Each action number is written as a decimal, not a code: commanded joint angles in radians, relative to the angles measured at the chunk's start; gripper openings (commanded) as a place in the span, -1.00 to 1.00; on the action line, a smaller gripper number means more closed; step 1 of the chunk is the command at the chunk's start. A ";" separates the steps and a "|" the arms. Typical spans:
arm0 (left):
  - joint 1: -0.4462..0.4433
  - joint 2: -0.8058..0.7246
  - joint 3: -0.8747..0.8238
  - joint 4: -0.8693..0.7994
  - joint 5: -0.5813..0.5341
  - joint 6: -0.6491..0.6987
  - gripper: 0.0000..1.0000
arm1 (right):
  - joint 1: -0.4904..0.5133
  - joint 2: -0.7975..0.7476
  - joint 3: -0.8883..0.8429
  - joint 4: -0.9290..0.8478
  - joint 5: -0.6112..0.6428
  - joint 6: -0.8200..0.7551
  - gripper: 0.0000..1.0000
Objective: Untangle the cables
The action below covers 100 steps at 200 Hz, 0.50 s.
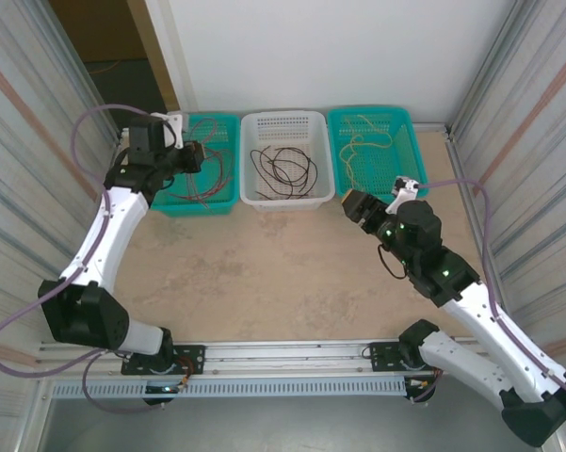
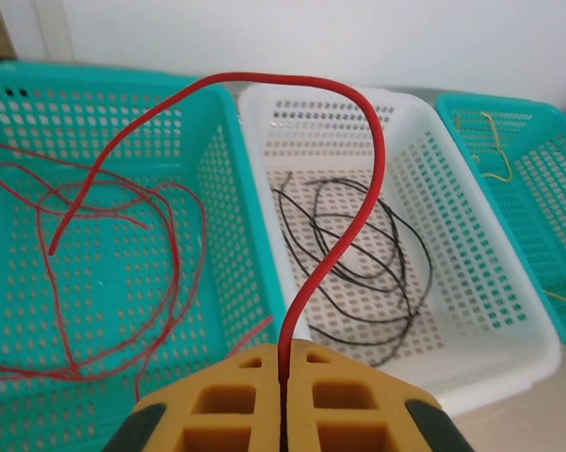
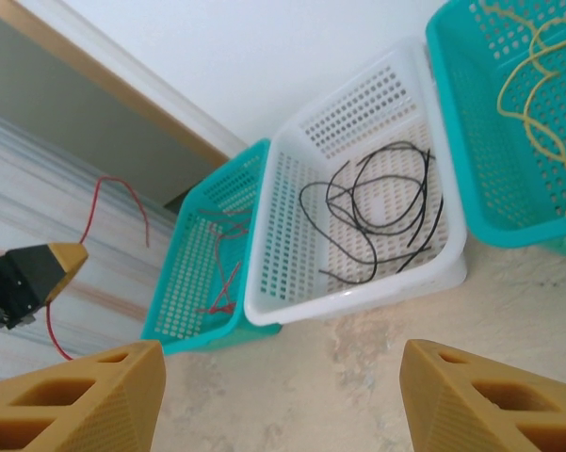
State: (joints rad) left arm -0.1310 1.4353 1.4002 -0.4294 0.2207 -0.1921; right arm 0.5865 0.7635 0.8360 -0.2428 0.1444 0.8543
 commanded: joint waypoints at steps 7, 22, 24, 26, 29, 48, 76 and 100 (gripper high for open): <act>0.048 0.056 0.067 0.008 0.027 0.090 -1.00 | -0.032 -0.023 -0.006 -0.016 -0.067 -0.044 0.31; 0.053 0.080 0.081 0.011 0.022 0.117 -1.00 | -0.041 -0.025 -0.004 -0.016 -0.065 -0.055 0.33; 0.054 0.084 0.083 0.011 0.022 0.121 -1.00 | -0.042 -0.025 -0.005 -0.016 -0.065 -0.056 0.33; 0.053 0.088 0.085 0.011 0.019 0.124 -1.00 | -0.044 -0.024 -0.004 -0.016 -0.066 -0.058 0.33; 0.053 0.093 0.087 0.011 0.019 0.128 -1.00 | -0.047 -0.024 -0.003 -0.016 -0.066 -0.060 0.33; 0.053 0.122 0.091 0.006 0.010 0.141 -1.00 | -0.068 -0.020 0.000 -0.013 -0.076 -0.069 0.34; 0.053 0.159 0.072 0.024 -0.001 0.143 -1.00 | -0.092 -0.010 -0.001 0.004 -0.104 -0.079 0.35; 0.053 0.200 0.081 0.024 -0.021 0.149 -0.88 | -0.100 -0.003 -0.002 0.016 -0.112 -0.094 0.35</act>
State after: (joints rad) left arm -0.0784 1.6051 1.4586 -0.4213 0.2188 -0.0765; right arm 0.4965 0.7547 0.8356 -0.2478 0.0570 0.8013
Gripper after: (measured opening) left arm 0.083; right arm 0.671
